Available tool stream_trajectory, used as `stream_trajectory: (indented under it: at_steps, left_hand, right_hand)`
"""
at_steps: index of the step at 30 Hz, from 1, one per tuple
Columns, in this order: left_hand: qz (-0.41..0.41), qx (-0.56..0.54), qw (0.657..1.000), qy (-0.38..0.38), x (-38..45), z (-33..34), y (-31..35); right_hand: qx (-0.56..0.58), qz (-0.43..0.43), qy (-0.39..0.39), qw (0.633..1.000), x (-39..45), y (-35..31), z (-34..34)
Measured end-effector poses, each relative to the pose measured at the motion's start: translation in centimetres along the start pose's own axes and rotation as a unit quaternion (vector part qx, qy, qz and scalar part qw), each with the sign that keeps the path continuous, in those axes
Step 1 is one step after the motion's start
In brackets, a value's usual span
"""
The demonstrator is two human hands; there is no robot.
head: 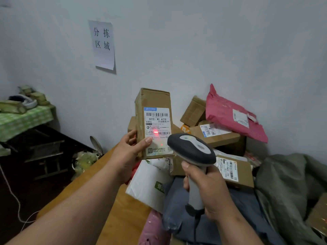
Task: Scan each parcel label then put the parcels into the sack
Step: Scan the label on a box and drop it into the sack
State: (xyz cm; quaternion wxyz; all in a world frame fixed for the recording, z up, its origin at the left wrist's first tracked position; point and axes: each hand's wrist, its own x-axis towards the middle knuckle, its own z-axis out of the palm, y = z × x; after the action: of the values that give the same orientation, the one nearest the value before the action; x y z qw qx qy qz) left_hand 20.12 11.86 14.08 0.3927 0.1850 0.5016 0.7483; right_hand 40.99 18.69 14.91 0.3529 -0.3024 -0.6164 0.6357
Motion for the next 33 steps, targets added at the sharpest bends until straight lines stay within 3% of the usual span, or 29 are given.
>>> stream_trajectory:
  at_steps: [20,27,33]
  left_hand:
    - [0.037,0.039,0.998,0.031,-1.5,2.1,-0.9]
    - [0.009,0.066,0.998,0.016,-2.1,4.2,-2.6]
    - [-0.035,0.095,0.994,-0.034,-1.9,9.4,-5.6]
  right_hand:
    - [-0.004,0.014,-0.044,0.999,-0.4,-0.1,-3.0]
    - [-0.048,0.016,0.016,0.999,0.6,0.7,-5.5]
    - [0.0,0.027,0.08,0.996,0.3,0.9,-9.0]
